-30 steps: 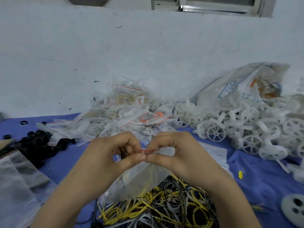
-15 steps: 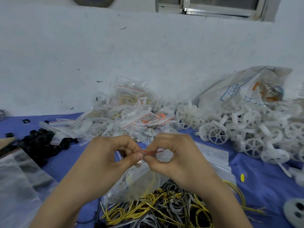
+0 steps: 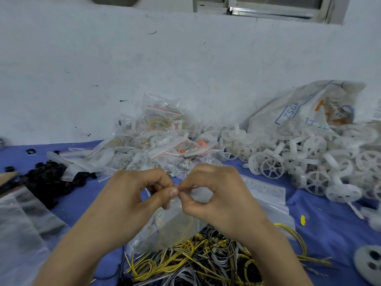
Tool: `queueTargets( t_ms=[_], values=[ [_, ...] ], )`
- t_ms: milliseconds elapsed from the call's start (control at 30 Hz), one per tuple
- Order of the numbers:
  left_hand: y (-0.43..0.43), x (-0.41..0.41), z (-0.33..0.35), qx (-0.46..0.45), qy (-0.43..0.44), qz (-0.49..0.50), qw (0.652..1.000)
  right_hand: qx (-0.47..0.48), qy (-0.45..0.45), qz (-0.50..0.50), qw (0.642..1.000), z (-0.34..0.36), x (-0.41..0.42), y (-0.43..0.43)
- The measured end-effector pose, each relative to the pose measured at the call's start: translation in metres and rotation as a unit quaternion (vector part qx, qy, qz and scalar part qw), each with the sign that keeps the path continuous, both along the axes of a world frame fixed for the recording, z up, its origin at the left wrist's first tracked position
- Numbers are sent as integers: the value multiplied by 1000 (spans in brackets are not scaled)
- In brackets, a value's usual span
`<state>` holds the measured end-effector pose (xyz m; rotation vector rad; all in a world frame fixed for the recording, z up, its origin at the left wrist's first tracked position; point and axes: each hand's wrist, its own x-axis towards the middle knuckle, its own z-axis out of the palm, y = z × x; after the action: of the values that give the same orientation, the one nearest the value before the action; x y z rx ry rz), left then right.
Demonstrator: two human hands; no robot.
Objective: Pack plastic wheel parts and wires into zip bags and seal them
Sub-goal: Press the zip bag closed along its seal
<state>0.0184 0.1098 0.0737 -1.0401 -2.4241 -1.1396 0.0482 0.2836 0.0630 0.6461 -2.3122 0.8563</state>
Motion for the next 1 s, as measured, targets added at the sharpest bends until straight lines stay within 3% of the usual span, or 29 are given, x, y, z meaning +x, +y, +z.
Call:
queueTargets(
  t_ms=[367,733,1000],
  values=[
    [-3,0,0,-12,40,-38,998,-35,-40,49,997,3,1,10],
    [3,-1,-2,-43,95,-7,994,-47,-55,47,996,4,0,15],
    [4,-5,-4,-44,108,-21,993,-8,-41,42,998,1,-3,16]
  ],
)
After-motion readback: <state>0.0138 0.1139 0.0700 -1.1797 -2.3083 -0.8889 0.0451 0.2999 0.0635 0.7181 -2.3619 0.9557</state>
